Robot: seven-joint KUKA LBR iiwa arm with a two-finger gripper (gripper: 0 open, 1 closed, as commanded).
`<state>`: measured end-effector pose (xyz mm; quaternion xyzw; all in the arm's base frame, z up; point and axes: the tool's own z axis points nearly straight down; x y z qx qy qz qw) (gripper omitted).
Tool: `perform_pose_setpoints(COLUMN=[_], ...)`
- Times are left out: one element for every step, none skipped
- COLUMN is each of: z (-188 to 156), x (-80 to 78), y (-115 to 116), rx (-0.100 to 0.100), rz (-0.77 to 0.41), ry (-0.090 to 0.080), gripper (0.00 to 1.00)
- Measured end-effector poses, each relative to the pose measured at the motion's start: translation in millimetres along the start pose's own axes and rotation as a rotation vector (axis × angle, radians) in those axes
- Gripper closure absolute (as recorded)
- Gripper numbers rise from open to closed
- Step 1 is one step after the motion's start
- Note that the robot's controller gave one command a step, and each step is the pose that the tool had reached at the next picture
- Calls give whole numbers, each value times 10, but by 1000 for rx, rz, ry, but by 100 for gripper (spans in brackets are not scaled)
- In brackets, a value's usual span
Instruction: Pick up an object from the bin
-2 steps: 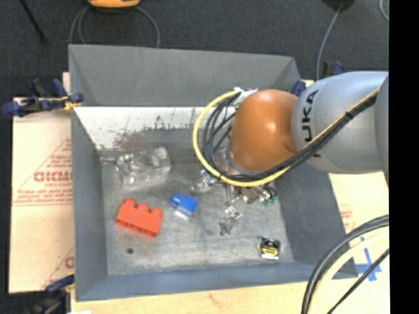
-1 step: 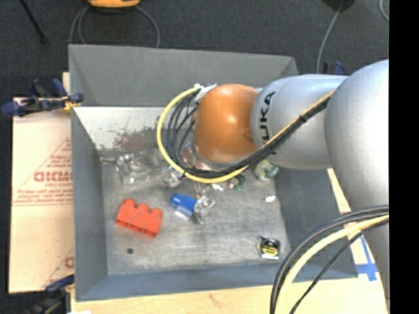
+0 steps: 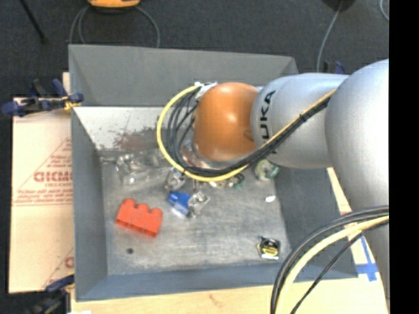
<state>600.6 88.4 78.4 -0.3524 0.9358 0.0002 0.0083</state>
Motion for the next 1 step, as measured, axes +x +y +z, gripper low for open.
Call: perform_pose_setpoints(z=[-2120], x=[-109], y=[-188], rx=[3], rz=[-69], ry=[4], gripper=[100])
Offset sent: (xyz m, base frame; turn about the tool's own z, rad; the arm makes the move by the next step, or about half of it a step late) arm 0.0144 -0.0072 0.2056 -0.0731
